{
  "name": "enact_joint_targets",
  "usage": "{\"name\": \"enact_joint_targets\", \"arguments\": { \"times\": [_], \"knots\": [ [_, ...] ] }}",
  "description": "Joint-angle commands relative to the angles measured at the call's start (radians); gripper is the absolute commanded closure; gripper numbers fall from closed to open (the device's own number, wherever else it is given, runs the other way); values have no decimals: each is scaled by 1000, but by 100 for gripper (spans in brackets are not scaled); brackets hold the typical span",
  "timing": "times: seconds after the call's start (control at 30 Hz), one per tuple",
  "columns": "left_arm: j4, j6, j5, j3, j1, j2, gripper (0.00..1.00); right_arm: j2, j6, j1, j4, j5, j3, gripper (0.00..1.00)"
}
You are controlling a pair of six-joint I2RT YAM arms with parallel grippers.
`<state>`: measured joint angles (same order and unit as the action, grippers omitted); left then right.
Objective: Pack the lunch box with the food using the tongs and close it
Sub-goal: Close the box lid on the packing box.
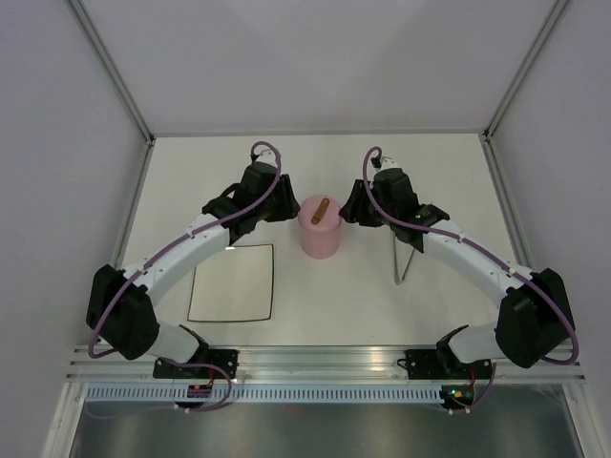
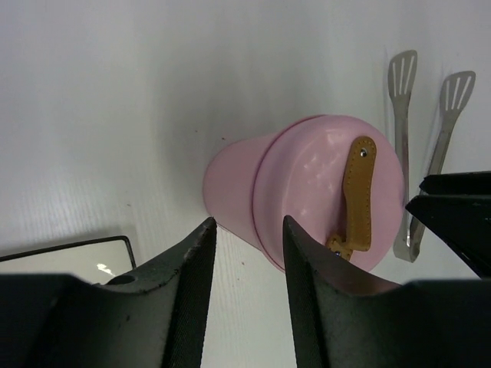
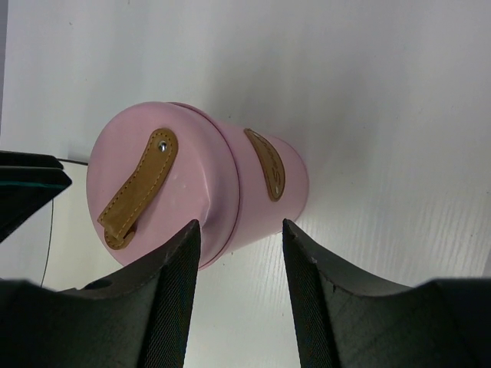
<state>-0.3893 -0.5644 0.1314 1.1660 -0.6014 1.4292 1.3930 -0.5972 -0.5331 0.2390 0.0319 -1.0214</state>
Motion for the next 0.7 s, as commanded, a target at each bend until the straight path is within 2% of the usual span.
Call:
{"name": "enact_joint_targets", "arguments": {
  "times": [0.0, 0.3, 0.53, 0.67],
  "knots": [
    [107, -38, -107, -17, 0, 17, 55, -25, -6, -1, -52, 10, -16, 47],
    [125, -52, -168, -29, -5, 68, 62, 38, -26, -1, -132, 66, -5, 50],
    [122, -89, -168, -86, -38, 34, 70, 106, -23, -2, -156, 102, -34, 60],
    [121, -127, -121, -135, -72, -19, 72, 126, -24, -7, -165, 108, -36, 66]
  ]
}}
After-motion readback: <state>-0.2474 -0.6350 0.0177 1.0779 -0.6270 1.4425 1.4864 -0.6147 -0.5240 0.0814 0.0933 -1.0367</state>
